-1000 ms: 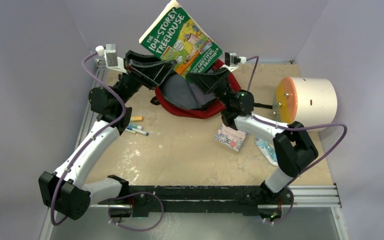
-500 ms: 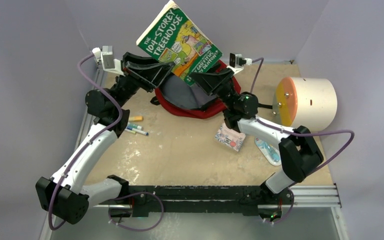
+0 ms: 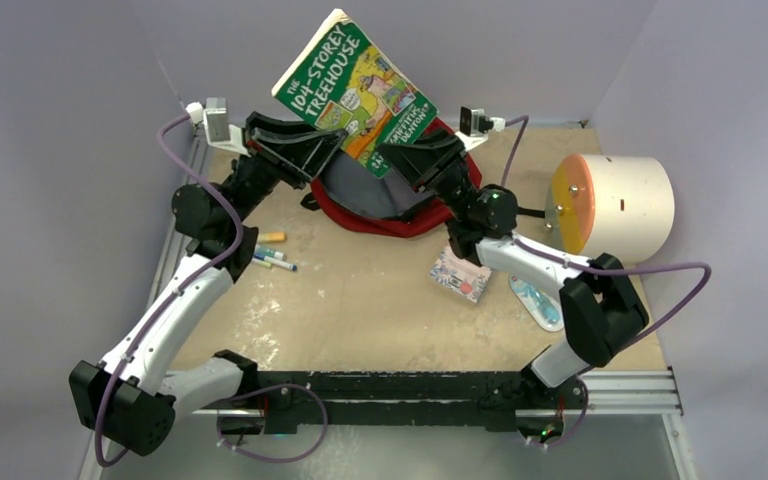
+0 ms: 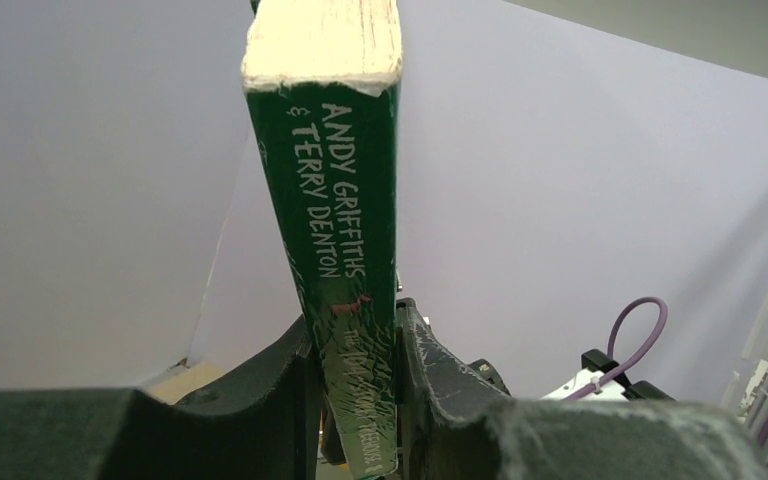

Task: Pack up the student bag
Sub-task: Pick up the book from the center of the board, then place the book in the student bag.

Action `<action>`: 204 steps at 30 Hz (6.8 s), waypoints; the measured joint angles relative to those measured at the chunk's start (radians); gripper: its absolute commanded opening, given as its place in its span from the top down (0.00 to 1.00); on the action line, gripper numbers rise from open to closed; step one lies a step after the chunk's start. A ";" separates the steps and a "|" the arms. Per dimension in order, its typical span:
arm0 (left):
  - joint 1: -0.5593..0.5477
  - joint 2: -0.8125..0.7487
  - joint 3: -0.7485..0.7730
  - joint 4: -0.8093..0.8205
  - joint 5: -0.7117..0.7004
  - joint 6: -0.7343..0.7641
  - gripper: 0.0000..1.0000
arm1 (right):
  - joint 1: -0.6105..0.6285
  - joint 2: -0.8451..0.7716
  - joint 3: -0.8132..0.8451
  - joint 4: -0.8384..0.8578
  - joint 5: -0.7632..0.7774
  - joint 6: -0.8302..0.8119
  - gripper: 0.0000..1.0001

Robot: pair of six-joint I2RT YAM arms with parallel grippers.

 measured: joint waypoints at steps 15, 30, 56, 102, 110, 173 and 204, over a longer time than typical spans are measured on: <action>-0.006 -0.061 -0.013 -0.170 0.020 0.033 0.37 | -0.058 -0.224 -0.151 -0.088 -0.026 -0.145 1.00; -0.006 -0.156 0.013 -0.359 0.342 0.148 0.38 | -0.140 -0.629 -0.167 -0.426 -0.343 -0.425 1.00; -0.006 -0.278 0.078 -0.562 0.632 0.394 0.38 | -0.150 -0.808 -0.077 -1.027 -0.483 -0.800 1.00; -0.006 -0.207 0.076 -0.523 0.607 0.299 0.58 | -0.147 -0.822 -0.122 -1.162 -0.593 -0.935 1.00; -0.006 -0.185 0.076 -0.532 0.623 0.297 0.63 | -0.147 -0.796 -0.106 -1.189 -0.597 -0.946 1.00; 0.341 0.038 0.148 -1.407 -0.076 0.213 1.00 | -0.044 0.152 0.446 -1.652 0.524 -1.105 0.23; 0.340 -0.025 0.048 -1.435 0.013 0.167 1.00 | 0.060 0.879 0.947 -1.711 1.074 -1.363 0.53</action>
